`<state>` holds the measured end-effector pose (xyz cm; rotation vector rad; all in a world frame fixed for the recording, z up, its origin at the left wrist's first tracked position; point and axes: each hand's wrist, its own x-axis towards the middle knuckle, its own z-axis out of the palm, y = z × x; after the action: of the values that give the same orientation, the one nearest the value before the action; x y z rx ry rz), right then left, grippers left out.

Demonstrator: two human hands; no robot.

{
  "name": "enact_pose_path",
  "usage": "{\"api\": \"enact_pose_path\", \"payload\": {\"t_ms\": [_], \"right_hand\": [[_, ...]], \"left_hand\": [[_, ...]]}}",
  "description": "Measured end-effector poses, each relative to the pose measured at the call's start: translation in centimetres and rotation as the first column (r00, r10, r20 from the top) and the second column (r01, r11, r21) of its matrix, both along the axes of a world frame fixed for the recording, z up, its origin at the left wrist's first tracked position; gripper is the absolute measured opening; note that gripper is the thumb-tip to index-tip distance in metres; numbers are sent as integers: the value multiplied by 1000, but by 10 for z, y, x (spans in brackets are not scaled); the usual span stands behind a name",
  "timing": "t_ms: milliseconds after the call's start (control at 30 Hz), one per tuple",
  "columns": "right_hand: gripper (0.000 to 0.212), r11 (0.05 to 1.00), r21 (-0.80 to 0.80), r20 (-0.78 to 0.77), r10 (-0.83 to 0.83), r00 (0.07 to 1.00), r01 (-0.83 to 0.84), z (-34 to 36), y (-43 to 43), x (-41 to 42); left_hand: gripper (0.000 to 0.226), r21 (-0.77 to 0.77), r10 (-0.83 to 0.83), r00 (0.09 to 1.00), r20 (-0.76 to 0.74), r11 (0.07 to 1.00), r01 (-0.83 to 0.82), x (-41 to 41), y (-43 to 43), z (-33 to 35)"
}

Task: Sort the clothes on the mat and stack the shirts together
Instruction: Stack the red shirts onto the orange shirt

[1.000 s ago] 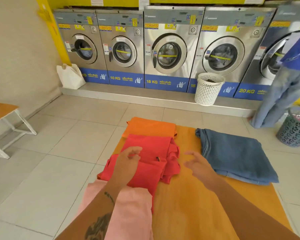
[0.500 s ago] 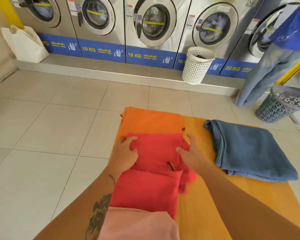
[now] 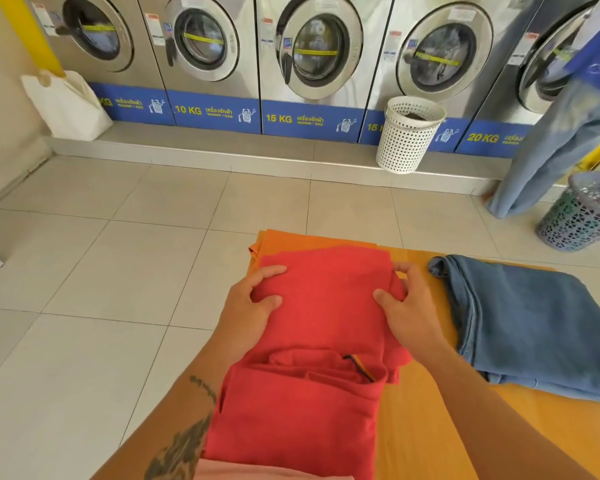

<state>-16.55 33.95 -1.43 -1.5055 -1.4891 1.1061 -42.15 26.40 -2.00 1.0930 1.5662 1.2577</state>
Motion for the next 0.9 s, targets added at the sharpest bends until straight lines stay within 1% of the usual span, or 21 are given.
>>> {"api": "enact_pose_path", "payload": {"t_ms": [67,100,167,233,267,300,333,367,400,533,667,733,800,900], "right_hand": [[42,1000,9,-23,1,1000,-1,10,28,-8],[41,1000,3,-20,-3,1000,3,13,42,-13],[39,1000,-28,18,-12,1000,13,15,66,-23],[45,996,-86,96,1,995,8,9,81,-29],[49,992,-125,152,36,988,-16,4,84,-31],[52,986,-158,218,85,972,-51,-3,82,-32],[54,980,-180,285,129,950,-80,-11,78,-32],[55,979,-183,338,152,929,-93,-20,73,-32],[58,981,-172,374,148,916,-88,-28,69,-31],[68,995,-84,471,91,877,-58,-46,65,-26],[68,991,-91,502,127,855,-94,-45,61,-24],[68,987,-116,503,151,851,-107,-41,58,-23],[73,983,-141,488,172,856,-117,-39,51,-19],[79,978,-164,416,189,890,-131,-38,27,-10]], "left_hand": [[53,57,40,998,39,997,-43,-6,19,5],[53,76,60,998,27,995,-62,-10,31,6],[51,103,114,991,-68,989,-106,-15,55,7],[49,107,145,957,-253,987,-122,-21,75,-3],[49,62,107,917,-383,994,-90,-24,83,-12],[49,-23,25,855,-518,999,-43,-26,87,-24],[49,-109,-60,782,-621,994,-10,-27,88,-36],[50,-158,-112,723,-682,987,4,-28,88,-48],[50,-169,-129,687,-715,986,9,-29,86,-57],[50,-110,-101,626,-773,994,25,-35,83,-71],[51,-160,-143,585,-799,987,22,-34,80,-64],[51,-139,-129,623,-772,990,33,-34,73,-58],[49,-82,-93,695,-713,995,49,-34,59,-53],[46,-2,-45,778,-627,998,56,-36,28,-49]]}}
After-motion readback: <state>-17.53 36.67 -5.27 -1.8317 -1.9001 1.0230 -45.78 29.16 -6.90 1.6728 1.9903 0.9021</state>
